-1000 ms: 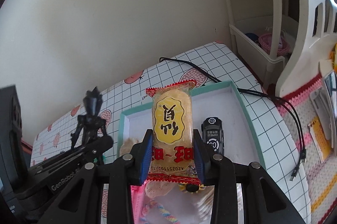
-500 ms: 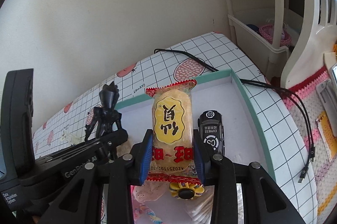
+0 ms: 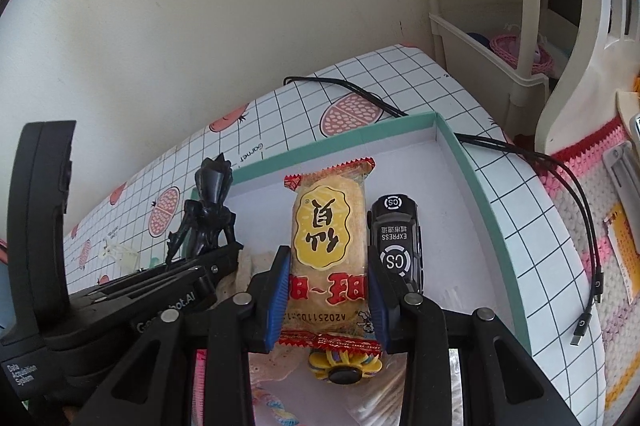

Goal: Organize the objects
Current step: 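Carry the snack bar with the right gripper while the left gripper carries the figure to the tray, then open both grippers to drop the figure and snack bar into the tray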

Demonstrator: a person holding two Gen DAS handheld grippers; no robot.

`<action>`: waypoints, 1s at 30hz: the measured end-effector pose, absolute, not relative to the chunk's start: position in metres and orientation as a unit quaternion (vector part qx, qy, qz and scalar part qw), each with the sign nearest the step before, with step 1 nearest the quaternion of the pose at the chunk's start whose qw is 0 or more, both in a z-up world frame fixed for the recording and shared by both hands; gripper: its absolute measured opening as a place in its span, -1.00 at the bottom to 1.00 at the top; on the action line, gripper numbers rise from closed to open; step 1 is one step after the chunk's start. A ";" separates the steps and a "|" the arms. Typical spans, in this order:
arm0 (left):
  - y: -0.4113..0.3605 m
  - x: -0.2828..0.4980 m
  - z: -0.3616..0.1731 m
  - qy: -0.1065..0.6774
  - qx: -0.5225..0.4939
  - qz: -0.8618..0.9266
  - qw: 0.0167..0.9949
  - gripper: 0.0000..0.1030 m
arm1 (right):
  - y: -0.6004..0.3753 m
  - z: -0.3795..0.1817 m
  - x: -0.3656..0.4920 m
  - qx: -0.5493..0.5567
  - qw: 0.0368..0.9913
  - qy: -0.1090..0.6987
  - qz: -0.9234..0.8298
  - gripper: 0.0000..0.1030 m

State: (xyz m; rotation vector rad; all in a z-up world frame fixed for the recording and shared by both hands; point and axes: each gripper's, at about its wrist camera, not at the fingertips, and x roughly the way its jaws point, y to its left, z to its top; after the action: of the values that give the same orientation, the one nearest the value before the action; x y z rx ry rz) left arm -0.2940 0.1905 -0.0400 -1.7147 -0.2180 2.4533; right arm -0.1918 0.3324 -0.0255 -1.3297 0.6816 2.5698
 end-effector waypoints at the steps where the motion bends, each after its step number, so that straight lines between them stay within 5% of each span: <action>1: 0.191 -0.294 -0.040 -0.072 -0.570 0.815 0.071 -0.68 | 0.333 -0.026 -0.192 -0.447 0.084 0.229 0.861 -0.27; 15: 0.179 -0.288 -0.032 -0.074 -0.573 0.814 0.057 0.00 | 0.336 -0.026 -0.192 -0.452 0.088 0.233 0.857 -0.08; 30: 0.168 -0.275 -0.005 -0.072 -0.550 0.831 0.047 0.04 | 0.333 -0.007 -0.189 -0.444 0.091 0.214 0.865 -0.06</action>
State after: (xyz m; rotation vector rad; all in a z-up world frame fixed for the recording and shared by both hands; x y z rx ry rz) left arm -0.2754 0.1682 -0.0049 -1.6787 -0.2185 2.5334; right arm -0.1889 0.3326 -0.0069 -1.3208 0.6371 2.5701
